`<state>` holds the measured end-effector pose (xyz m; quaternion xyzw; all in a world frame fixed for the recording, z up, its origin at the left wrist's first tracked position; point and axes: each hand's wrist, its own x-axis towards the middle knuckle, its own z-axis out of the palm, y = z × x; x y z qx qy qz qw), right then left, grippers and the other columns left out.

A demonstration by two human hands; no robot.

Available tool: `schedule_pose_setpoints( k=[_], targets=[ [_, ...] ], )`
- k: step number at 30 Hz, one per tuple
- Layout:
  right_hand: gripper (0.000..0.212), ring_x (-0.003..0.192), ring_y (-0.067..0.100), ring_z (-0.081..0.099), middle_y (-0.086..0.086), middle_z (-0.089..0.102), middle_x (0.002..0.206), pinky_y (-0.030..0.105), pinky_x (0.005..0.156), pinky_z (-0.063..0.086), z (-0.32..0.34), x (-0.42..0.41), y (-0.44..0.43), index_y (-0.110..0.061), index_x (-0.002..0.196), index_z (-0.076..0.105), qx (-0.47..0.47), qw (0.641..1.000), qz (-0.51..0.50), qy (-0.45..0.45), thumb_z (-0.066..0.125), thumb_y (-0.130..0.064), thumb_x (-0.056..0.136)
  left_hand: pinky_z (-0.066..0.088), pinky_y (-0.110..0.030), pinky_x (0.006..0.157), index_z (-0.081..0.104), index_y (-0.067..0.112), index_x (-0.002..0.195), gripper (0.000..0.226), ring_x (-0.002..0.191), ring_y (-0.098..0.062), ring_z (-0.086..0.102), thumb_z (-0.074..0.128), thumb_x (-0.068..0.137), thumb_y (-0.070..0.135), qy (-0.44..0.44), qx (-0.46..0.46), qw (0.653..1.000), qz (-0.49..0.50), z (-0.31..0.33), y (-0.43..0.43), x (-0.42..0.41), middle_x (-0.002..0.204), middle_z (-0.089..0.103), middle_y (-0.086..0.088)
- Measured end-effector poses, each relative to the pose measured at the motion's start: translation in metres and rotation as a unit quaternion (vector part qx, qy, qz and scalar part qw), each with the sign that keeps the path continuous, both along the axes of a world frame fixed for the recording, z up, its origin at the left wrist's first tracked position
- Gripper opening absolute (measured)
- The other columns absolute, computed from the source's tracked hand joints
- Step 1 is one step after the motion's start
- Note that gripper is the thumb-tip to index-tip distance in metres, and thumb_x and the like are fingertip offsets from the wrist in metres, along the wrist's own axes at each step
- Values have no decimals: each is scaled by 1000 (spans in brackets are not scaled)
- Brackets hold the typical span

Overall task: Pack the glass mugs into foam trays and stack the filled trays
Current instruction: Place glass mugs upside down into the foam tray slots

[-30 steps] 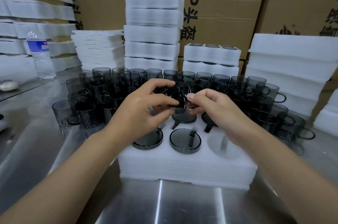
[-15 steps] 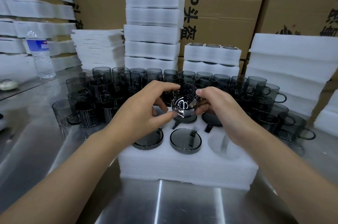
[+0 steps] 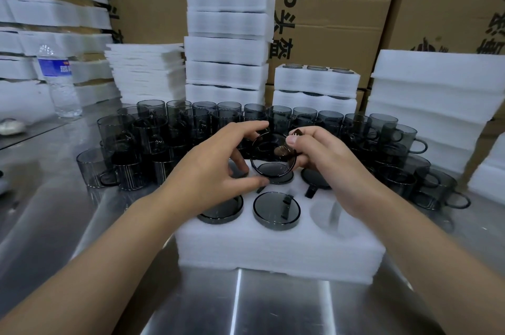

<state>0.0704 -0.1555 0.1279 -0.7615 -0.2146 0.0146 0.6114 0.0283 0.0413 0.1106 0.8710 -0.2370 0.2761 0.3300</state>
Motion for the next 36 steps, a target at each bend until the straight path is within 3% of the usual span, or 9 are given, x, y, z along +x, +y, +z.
schedule_pose_setpoints(
  k=[5, 9, 11, 14, 18, 23, 26, 31, 36],
  targets=[
    [23, 62, -1, 58, -22, 66, 71, 25, 77, 40, 0, -1, -1, -23, 89, 59, -7, 1000, 9, -12, 65, -43, 80, 46, -9, 67, 32, 64, 126, 75, 78, 0, 59, 72, 65, 51, -7, 15, 1000, 6, -1, 1, 1, 116, 45, 34],
    [40, 66, 2, 59, -19, 68, 72, 21, 76, 41, 1, -3, -1, -20, 93, 60, -2, 999, 24, -23, 69, -51, 69, 47, -11, 68, 35, 59, 129, 76, 80, 1, 58, 73, 63, 54, -8, 30, 999, 8, -2, 2, 1, 116, 46, 34],
    [49, 67, 2, 60, -17, 68, 73, 13, 71, 43, 1, -4, -1, -18, 96, 62, 4, 999, 34, -26, 66, -54, 63, 49, -15, 68, 37, 55, 130, 76, 85, -1, 58, 73, 63, 57, -9, 46, 999, 13, -2, 2, 1, 117, 46, 32],
    [40, 63, -3, 61, -16, 68, 69, 3, 59, 42, 2, -5, -1, -17, 97, 64, 24, 998, 50, -31, 67, -45, 70, 53, -24, 70, 43, 50, 127, 70, 94, -4, 58, 72, 63, 59, -7, 53, 999, 8, -1, 3, 2, 116, 49, 28],
    [41, 65, -4, 62, -16, 71, 78, 4, 60, 43, 2, -4, -1, -23, 96, 68, 27, 998, 54, -37, 66, -49, 66, 51, -22, 70, 46, 50, 123, 66, 99, -4, 57, 71, 62, 61, -7, 47, 999, 6, -1, 2, 3, 114, 50, 27],
    [33, 68, -3, 63, -15, 72, 90, 5, 64, 44, 0, -3, -2, -35, 91, 73, 8, 998, 53, -40, 64, -55, 67, 52, -31, 84, 47, 51, 118, 64, 105, 0, 56, 72, 60, 61, -7, 41, 999, 10, -1, 2, 2, 113, 52, 27],
    [19, 70, -1, 64, -17, 72, 96, 5, 65, 45, -1, -3, -2, -39, 93, 72, -13, 998, 51, -41, 63, -49, 80, 51, -33, 85, 48, 49, 118, 64, 105, 1, 56, 71, 60, 62, -8, 43, 999, 10, 0, 1, 1, 112, 52, 27],
    [13, 74, 1, 65, -21, 71, 98, 18, 75, 41, 0, -4, -1, -46, 90, 71, -37, 997, 43, -49, 58, -48, 86, 51, -34, 83, 49, 48, 118, 63, 101, -3, 57, 71, 60, 62, -13, 45, 999, 14, 0, 2, 1, 111, 52, 26],
    [16, 74, 2, 66, -21, 71, 96, 15, 72, 43, 0, -5, 1, -42, 92, 71, -34, 997, 44, -52, 57, -47, 84, 51, -33, 85, 48, 48, 119, 64, 105, 0, 55, 70, 60, 62, -14, 46, 999, 17, 0, 0, 0, 111, 52, 26]
  ],
)
